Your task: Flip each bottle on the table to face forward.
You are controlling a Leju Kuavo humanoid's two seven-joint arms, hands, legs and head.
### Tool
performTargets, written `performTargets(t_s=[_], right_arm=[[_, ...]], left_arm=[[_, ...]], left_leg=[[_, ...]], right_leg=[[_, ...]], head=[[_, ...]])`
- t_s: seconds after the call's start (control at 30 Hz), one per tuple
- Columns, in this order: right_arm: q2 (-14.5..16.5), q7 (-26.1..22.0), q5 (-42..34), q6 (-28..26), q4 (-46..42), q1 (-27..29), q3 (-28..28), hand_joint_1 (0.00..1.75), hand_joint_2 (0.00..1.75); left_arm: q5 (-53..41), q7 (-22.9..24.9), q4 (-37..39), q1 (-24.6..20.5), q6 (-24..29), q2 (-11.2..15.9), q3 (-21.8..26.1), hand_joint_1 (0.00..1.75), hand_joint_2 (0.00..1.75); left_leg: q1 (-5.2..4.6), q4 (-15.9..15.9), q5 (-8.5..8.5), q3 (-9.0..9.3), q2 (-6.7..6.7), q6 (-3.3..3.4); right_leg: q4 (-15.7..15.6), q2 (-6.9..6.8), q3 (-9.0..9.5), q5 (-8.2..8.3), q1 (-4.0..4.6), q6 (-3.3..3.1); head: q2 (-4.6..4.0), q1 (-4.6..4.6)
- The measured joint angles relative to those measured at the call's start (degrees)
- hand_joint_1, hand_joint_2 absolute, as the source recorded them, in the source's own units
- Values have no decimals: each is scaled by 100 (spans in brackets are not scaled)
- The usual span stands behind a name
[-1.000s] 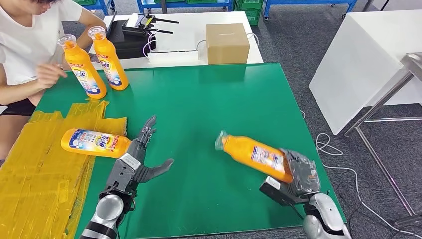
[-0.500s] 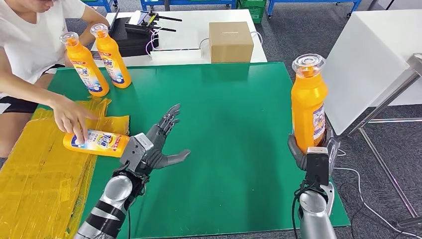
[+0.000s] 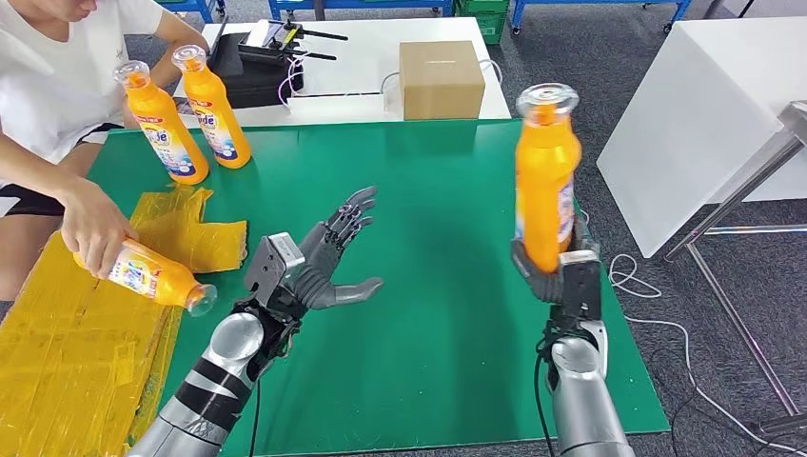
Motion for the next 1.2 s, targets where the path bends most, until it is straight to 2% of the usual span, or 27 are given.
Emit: performTargets(t_s=[0.3, 0.53, 0.73, 0.93, 1.2], right_arm=[[408, 13, 448, -54, 1095, -551, 1009, 175, 175], [524, 13, 548, -91, 1393, -681, 1308, 175, 175], [641, -13, 1021, -179, 1463, -689, 1754, 175, 175], [762, -101, 1410, -362, 1219, -488, 2668, 175, 175], [670, 34, 1560, -537, 900, -477, 3195, 175, 175]], left_arm=[[500, 172, 195, -354, -78, -82, -150, 0, 175], [555, 180, 302, -406, -62, -88, -181, 0, 175], [660, 154, 380, -417, 64, -86, -130, 0, 175], [692, 132, 513, -435, 158, -82, -41, 0, 175], [745, 24, 621, -382, 176, -71, -16, 0, 175]], left_leg=[[1, 0, 4, -3, -1, -1], [-1, 0, 4, -7, -2, -1], [-2, 0, 4, -8, -2, -1], [-1, 0, 5, -19, -5, -4], [-1, 0, 7, -22, -13, -4]], right_leg=[[7, -1, -8, 0, 5, 0], [7, -3, -8, 0, -4, 0], [7, -3, -12, 0, -5, 0], [9, -5, -26, -1, 5, -1], [10, -7, -26, -1, -2, -1]], head=[[0, -1], [0, 0], [0, 0], [0, 0], [0, 2]])
